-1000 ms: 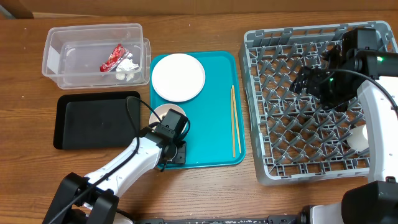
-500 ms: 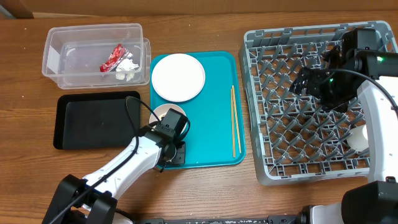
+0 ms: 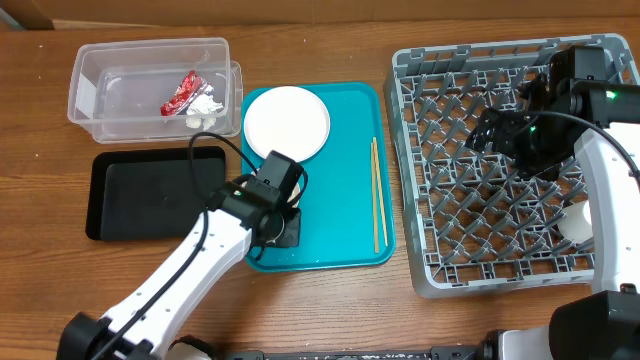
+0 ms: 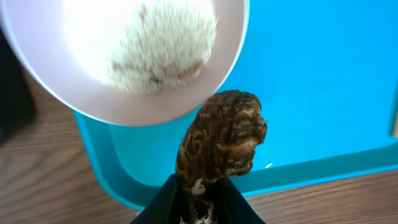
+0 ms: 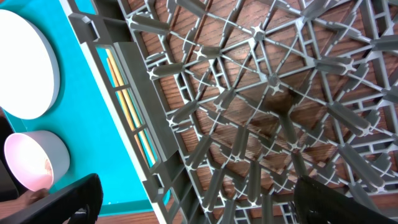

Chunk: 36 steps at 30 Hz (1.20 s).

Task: Sort waste into correct bins and load items into the dishwasher
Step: 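Grasp the brown food scrap with the left gripper and drop it on the black tray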

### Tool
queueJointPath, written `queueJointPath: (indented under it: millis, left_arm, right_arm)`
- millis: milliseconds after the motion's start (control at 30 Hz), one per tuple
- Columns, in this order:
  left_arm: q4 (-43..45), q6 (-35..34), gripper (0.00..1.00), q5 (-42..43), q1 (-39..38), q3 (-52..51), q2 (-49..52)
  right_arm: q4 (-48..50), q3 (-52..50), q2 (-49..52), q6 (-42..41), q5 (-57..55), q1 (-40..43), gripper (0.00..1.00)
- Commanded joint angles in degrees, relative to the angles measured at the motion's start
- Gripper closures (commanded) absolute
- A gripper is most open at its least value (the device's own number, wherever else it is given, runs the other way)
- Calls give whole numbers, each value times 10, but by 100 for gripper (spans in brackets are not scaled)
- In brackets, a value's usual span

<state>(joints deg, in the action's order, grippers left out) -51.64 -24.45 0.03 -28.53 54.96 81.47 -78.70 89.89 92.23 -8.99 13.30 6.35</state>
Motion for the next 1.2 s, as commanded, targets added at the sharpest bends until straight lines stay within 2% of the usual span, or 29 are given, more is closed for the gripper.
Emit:
queueJointPath:
  millis: [0,133,300,600,767,900,1167]
  left_arm:
    - [-10,17,84,-38,-3,32,-31]
    - [-16,17,84,-62,6,41,-52]
    - [-22,17,84,-82,58,42,-71]
    - [-2,17,88,-97,239,41,-63]
    - [24,17,89,-97,330,41,-28]
    - [61,17,88,-97,392,41,37]
    - [116,17,83,-96,461,41,128]
  right_arm:
    - [2,1,0,3,3,0,0]
    - [1,1,0,5,3,0,0]
    - [1,1,0,5,3,0,0]
    - [2,1,0,5,3,0,0]
    - [2,1,0,5,3,0,0]
    - [1,1,0,5,3,0,0]
    - [1,1,0,5,3,0,0]
